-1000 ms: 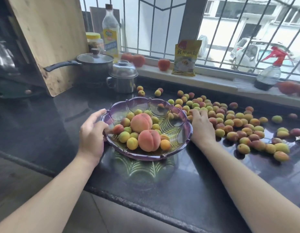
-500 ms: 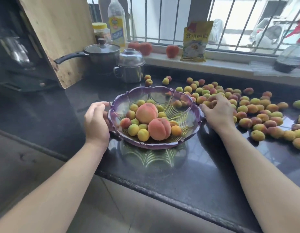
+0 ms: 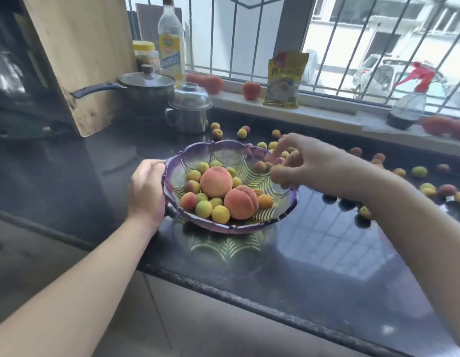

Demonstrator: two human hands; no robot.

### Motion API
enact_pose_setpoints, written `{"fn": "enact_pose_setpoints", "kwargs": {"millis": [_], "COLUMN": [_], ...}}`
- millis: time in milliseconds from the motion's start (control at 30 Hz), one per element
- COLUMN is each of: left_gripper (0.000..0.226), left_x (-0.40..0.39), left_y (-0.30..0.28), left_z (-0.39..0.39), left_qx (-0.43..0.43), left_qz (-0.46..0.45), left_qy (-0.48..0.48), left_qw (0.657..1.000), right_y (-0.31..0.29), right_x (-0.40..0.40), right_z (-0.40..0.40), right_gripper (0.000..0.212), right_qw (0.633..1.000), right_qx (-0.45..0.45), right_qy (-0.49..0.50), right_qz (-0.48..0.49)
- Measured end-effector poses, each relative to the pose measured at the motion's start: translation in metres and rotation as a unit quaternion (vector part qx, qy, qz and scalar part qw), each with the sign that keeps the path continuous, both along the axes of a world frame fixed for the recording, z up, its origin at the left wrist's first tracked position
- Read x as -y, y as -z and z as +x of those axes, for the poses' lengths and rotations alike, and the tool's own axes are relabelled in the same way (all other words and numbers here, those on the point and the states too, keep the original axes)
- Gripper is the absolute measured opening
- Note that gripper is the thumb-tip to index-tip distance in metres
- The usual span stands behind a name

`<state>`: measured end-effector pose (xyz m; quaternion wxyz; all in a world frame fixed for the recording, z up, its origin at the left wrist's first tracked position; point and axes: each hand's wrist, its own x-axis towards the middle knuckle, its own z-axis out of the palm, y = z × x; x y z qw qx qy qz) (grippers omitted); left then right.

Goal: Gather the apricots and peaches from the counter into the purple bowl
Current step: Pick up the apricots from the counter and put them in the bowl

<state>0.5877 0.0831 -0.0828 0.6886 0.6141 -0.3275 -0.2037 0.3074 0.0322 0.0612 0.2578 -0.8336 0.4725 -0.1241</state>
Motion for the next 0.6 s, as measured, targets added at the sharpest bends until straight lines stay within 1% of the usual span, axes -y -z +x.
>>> {"fn": "enact_pose_setpoints", "kwargs": {"millis": [67, 133, 200, 233, 333, 400, 467, 567, 600], "left_gripper": [0.022, 0.022, 0.022, 0.022, 0.022, 0.027, 0.033, 0.036, 0.037], "left_x": [0.002, 0.002, 0.002, 0.001, 0.002, 0.003, 0.003, 0.003, 0.003], "left_y": [0.002, 0.004, 0.005, 0.006, 0.004, 0.003, 0.005, 0.007, 0.007], "left_z": [0.003, 0.005, 0.007, 0.008, 0.007, 0.007, 0.009, 0.012, 0.013], "left_qx": [-0.002, 0.002, 0.004, 0.005, 0.002, -0.001, -0.004, -0.005, -0.006], "left_qz": [0.004, 0.007, 0.009, 0.011, 0.016, 0.018, 0.015, 0.010, 0.008], "left_qy": [0.010, 0.022, 0.028, 0.029, 0.035, 0.037, 0.042, 0.044, 0.046], "left_qw": [1.000, 1.000, 1.000, 1.000, 0.999, 0.999, 0.999, 0.999, 0.999], "right_y": [0.001, 0.002, 0.001, 0.001, -0.001, -0.001, 0.001, 0.005, 0.007], "right_x": [-0.003, -0.004, -0.004, -0.004, -0.001, 0.001, 0.003, 0.003, 0.003], "right_z": [0.004, 0.007, 0.006, 0.006, 0.009, 0.016, 0.026, 0.040, 0.043], "right_gripper": [0.016, 0.013, 0.017, 0.020, 0.029, 0.028, 0.032, 0.039, 0.039], "right_qw": [0.997, 0.994, 0.994, 0.992, 0.981, 0.964, 0.945, 0.923, 0.916], "right_qx": [-0.073, -0.105, -0.104, -0.117, -0.187, -0.257, -0.314, -0.372, -0.387], "right_qy": [-0.025, -0.031, -0.022, -0.023, -0.039, -0.058, -0.068, -0.073, -0.080], "right_qz": [-0.006, -0.004, 0.022, 0.029, 0.028, -0.020, -0.056, -0.060, -0.062]}}
